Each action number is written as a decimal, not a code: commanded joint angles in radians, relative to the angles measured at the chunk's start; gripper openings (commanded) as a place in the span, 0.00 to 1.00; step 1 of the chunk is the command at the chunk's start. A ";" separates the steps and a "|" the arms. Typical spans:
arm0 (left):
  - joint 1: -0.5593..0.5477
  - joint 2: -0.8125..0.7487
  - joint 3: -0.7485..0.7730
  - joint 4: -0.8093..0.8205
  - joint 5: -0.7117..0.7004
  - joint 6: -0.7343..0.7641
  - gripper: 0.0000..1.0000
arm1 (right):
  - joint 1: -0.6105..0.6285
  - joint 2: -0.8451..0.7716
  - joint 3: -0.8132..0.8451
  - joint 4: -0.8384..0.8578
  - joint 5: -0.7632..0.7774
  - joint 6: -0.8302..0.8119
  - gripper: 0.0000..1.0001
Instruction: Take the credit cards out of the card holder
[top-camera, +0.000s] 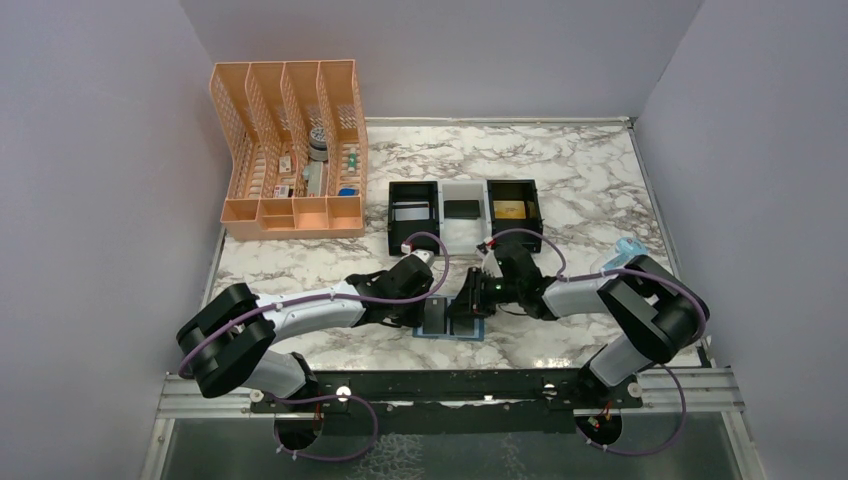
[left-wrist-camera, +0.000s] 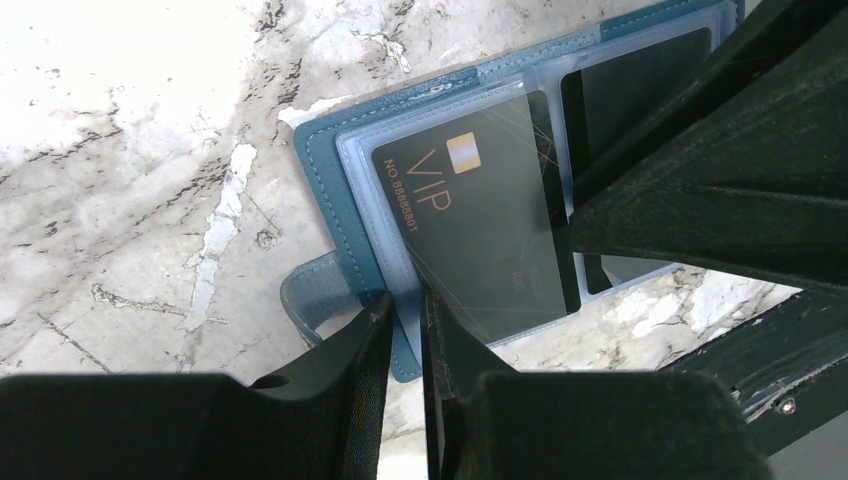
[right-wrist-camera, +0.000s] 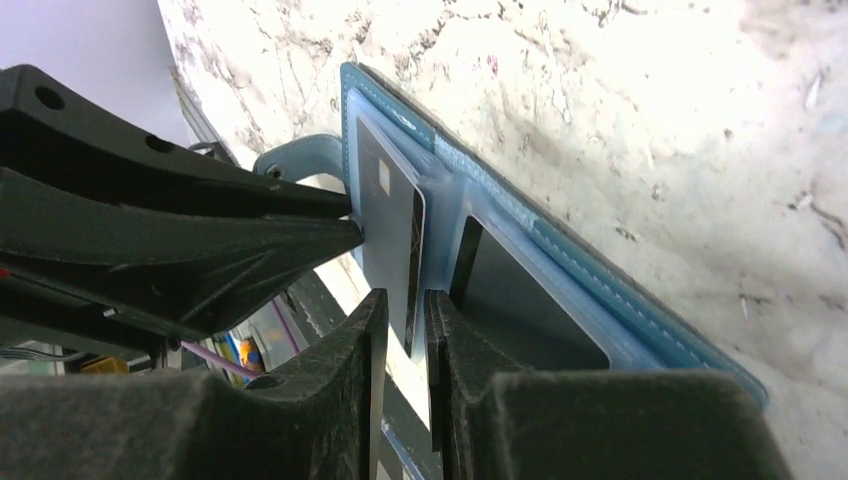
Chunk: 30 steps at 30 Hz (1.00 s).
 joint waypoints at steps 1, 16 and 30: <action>-0.004 -0.019 -0.009 -0.012 -0.013 -0.003 0.19 | -0.001 0.042 0.040 0.053 -0.027 -0.008 0.21; -0.004 -0.012 -0.011 -0.009 -0.009 -0.004 0.19 | 0.001 0.038 0.051 -0.042 0.043 -0.020 0.15; -0.004 -0.029 -0.018 -0.004 -0.022 -0.008 0.18 | 0.016 0.060 0.031 0.060 -0.029 0.010 0.04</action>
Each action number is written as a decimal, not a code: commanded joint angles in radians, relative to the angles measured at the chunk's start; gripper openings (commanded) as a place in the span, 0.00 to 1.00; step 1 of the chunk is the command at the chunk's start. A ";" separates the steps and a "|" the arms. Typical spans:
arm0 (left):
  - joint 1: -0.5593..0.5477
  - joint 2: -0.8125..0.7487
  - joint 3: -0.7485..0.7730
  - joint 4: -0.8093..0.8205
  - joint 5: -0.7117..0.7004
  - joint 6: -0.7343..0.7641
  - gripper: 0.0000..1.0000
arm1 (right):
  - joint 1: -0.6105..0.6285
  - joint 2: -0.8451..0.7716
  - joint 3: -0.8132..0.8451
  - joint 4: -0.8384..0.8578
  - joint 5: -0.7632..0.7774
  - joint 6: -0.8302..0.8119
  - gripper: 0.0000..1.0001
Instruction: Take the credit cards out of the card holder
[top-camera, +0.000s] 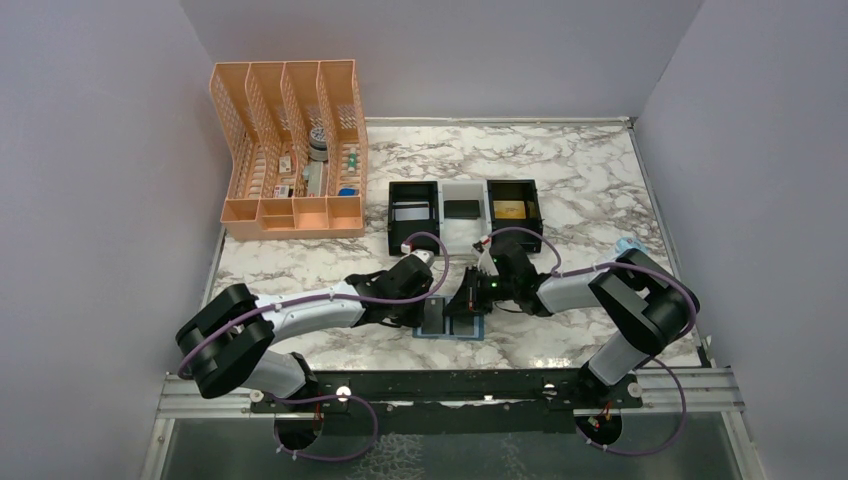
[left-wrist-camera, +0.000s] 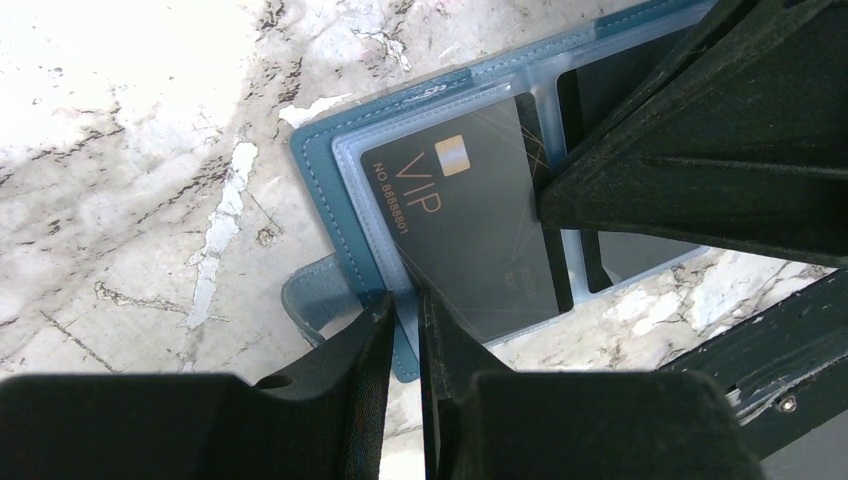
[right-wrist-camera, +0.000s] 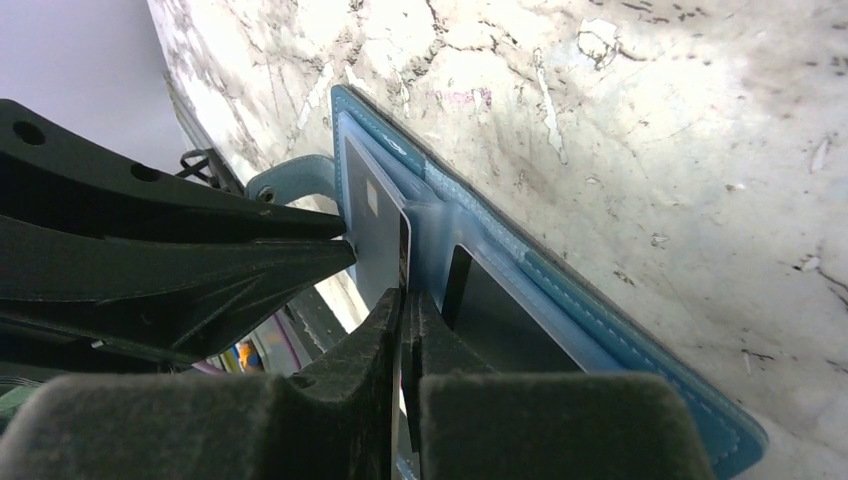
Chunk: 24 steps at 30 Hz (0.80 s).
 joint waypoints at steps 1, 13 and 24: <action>-0.004 -0.026 -0.019 -0.003 -0.023 -0.002 0.18 | 0.007 -0.005 -0.022 0.077 -0.043 0.020 0.01; -0.004 -0.035 -0.033 -0.002 -0.026 -0.006 0.18 | 0.001 -0.106 -0.066 -0.005 0.014 0.009 0.01; -0.004 -0.031 -0.035 0.005 -0.027 -0.008 0.18 | -0.033 -0.132 -0.062 -0.103 0.019 -0.035 0.01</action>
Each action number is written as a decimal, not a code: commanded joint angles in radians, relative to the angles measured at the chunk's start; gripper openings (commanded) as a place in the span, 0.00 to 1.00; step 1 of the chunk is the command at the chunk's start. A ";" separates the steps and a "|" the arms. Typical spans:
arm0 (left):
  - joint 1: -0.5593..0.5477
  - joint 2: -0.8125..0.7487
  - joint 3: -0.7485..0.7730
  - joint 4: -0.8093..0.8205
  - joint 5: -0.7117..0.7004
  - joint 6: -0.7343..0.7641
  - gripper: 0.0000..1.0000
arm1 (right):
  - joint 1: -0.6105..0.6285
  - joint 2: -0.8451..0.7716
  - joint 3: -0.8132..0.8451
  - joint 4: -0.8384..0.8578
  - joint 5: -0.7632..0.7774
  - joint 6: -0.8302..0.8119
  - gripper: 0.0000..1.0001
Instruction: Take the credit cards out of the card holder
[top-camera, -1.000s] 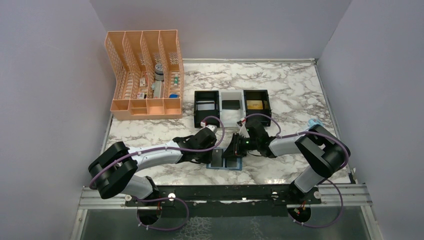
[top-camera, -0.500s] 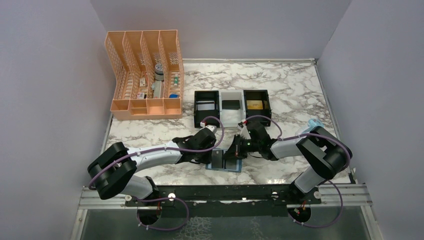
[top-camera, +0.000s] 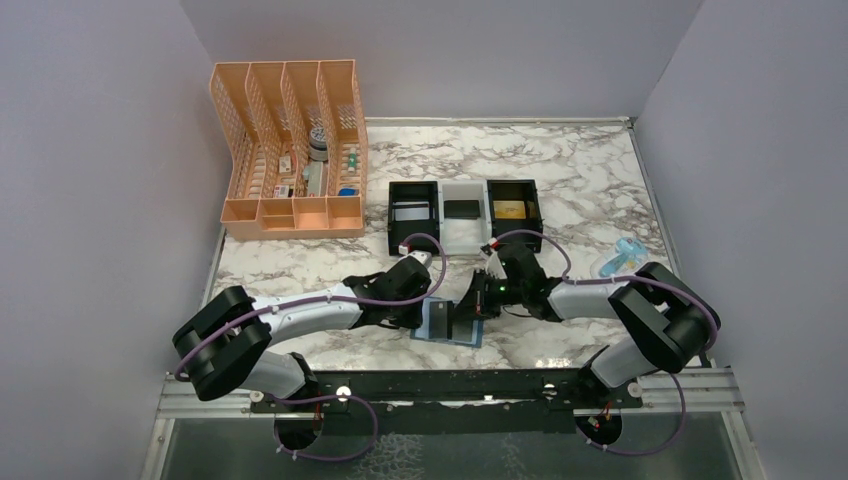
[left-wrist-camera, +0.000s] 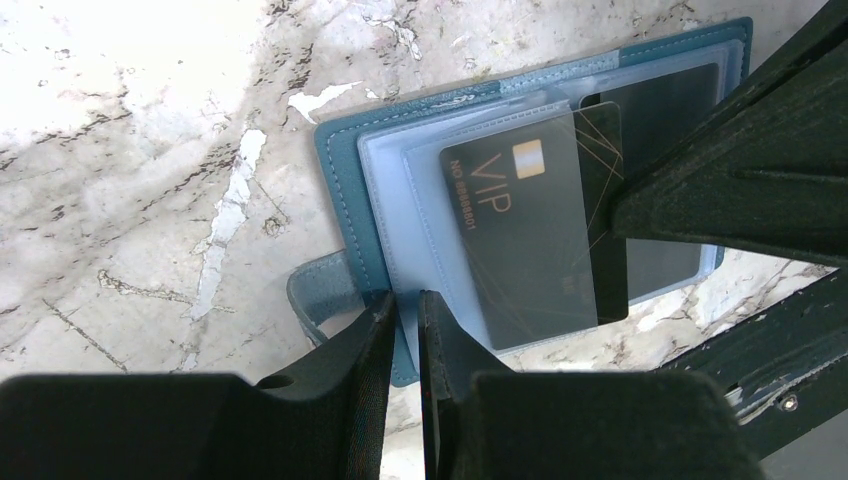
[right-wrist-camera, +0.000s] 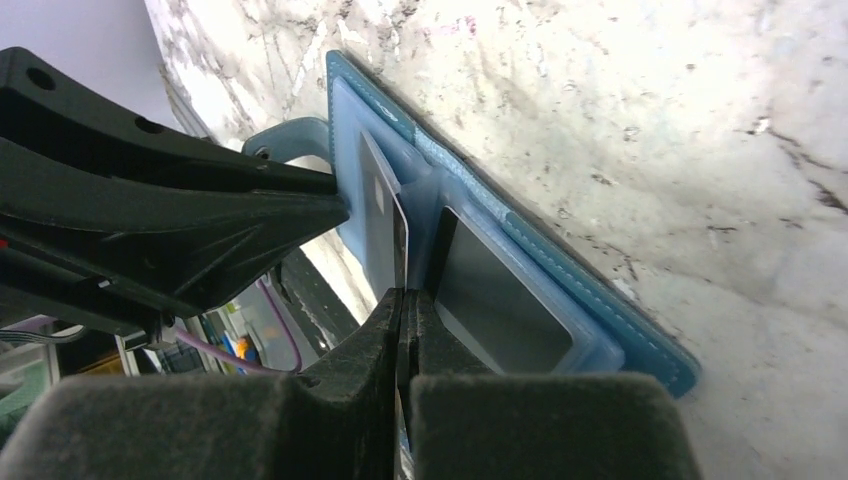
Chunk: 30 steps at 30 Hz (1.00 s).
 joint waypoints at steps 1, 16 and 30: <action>-0.004 -0.011 -0.015 0.004 -0.025 -0.004 0.18 | -0.019 -0.014 -0.011 -0.030 0.005 -0.029 0.01; -0.004 -0.116 0.061 0.023 0.050 0.004 0.33 | -0.020 0.035 0.003 0.064 -0.038 0.002 0.01; -0.006 0.014 0.035 0.146 0.097 -0.018 0.28 | -0.020 0.050 -0.005 0.075 -0.018 0.015 0.01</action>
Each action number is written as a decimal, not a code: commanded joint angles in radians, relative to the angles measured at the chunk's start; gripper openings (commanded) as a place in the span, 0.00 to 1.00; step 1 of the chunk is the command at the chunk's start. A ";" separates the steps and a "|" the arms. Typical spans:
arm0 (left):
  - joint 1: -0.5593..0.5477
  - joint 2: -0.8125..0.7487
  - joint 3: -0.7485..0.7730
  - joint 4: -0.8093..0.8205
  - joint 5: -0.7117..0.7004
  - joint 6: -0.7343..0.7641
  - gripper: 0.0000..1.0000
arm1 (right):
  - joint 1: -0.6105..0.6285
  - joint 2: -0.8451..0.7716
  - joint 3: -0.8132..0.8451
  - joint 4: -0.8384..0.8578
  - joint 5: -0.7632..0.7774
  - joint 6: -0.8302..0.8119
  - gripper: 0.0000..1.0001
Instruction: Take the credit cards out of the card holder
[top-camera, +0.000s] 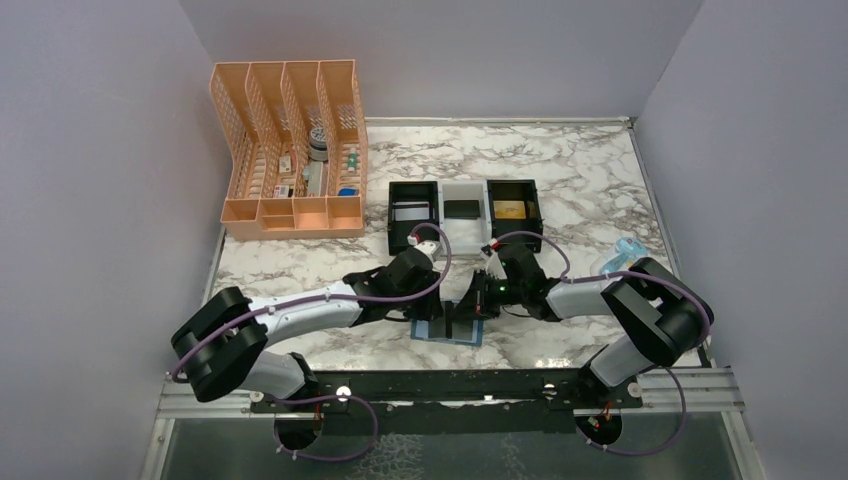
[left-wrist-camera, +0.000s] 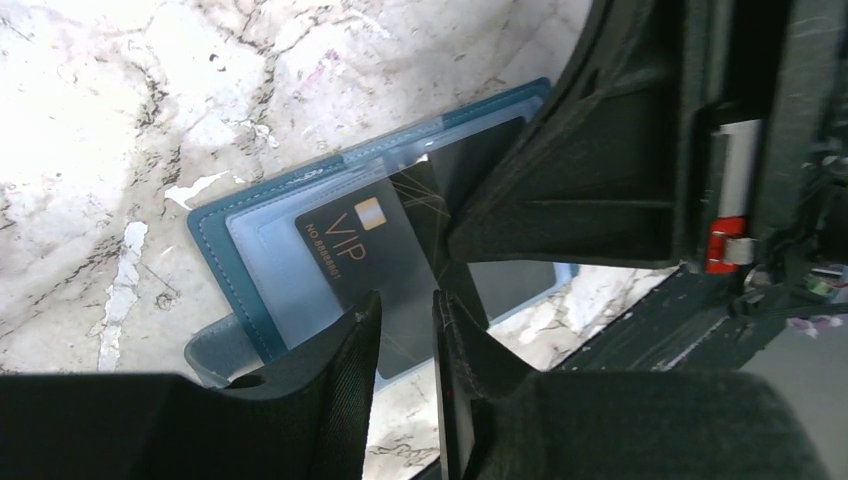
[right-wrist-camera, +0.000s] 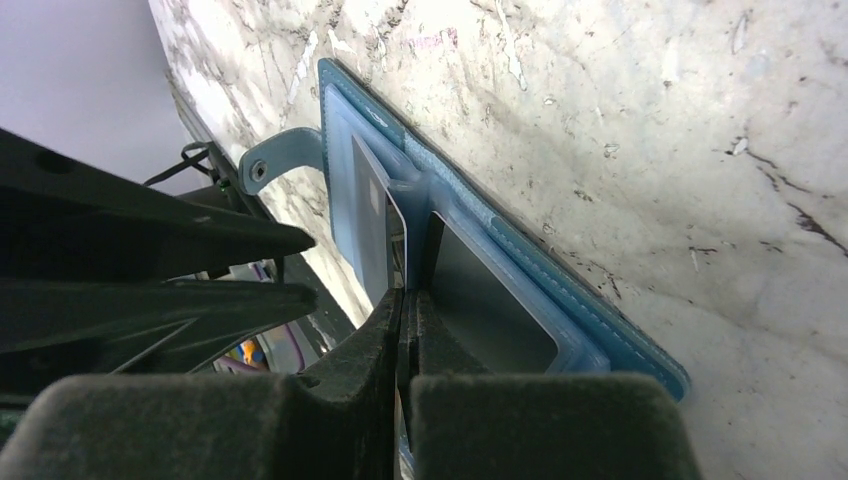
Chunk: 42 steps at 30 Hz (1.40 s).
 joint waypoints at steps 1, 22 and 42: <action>-0.006 0.052 0.000 0.006 -0.008 0.000 0.27 | -0.007 0.006 0.004 0.029 -0.002 0.007 0.01; -0.015 0.103 -0.027 -0.118 -0.124 0.025 0.17 | -0.004 0.086 -0.001 0.185 -0.087 0.052 0.15; -0.015 0.073 -0.009 -0.141 -0.139 0.020 0.18 | -0.042 -0.046 -0.026 -0.019 -0.028 -0.045 0.01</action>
